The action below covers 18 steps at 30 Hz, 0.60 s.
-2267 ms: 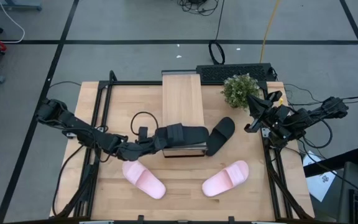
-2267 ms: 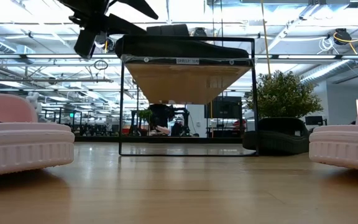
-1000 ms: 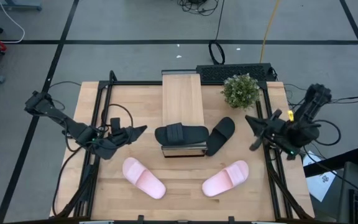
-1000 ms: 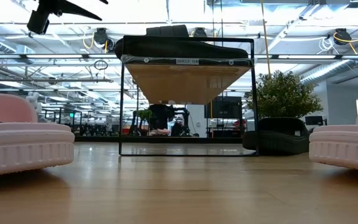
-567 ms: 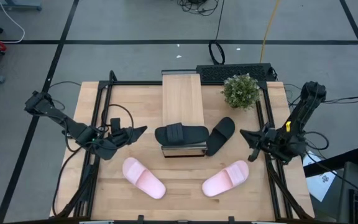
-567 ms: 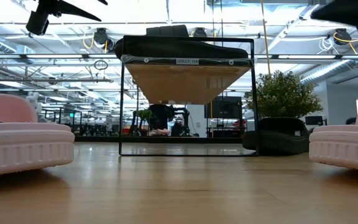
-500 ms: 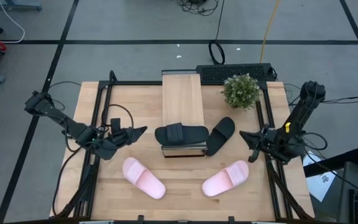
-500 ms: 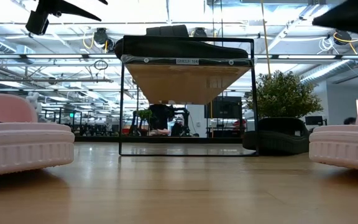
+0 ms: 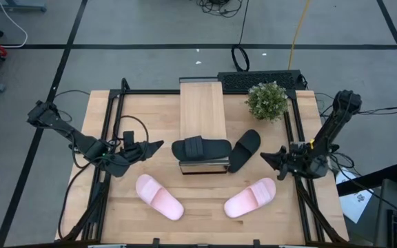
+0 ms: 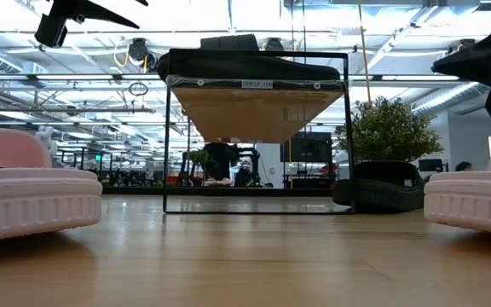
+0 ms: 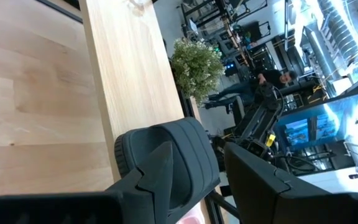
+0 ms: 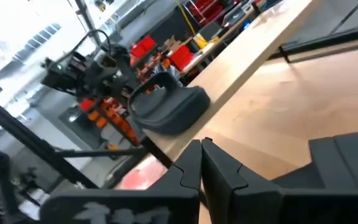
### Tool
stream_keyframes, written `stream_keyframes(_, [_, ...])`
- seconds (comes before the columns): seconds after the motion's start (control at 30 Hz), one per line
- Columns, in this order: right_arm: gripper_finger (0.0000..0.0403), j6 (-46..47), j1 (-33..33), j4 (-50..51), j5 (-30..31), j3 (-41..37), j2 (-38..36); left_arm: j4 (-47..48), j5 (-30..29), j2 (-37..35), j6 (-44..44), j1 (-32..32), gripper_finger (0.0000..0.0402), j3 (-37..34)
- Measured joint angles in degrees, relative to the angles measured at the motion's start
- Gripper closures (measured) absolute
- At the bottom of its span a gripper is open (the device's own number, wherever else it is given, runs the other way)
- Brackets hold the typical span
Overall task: Pick and place slides into the shelf
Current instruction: Put the black slide on the shelf
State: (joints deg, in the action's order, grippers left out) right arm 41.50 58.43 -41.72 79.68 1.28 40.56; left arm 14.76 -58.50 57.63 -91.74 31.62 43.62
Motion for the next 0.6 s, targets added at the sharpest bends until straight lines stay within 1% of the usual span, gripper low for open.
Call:
stream_keyframes(0.33, [0.0401,-4.9,-4.2,-7.9,-0.3,-0.1,-0.2,0.0,1.0,0.0,-0.1,0.0,0.0261,0.0])
stream_keyframes(0.47, [0.0401,-8.1,-5.8,-8.3,-0.8,-0.2,-0.2,0.0,1.2,0.0,0.2,0.0,0.0261,0.0])
stream_keyframes(0.53, [0.0401,-11.7,-6.5,-8.6,-3.2,-0.2,-0.2,0.0,1.2,0.0,0.4,0.0,0.0261,0.0])
stream_keyframes(0.6, [0.0401,-17.3,-7.2,-9.8,-6.8,0.2,-0.2,0.0,1.2,0.0,0.5,0.0,0.0261,0.0])
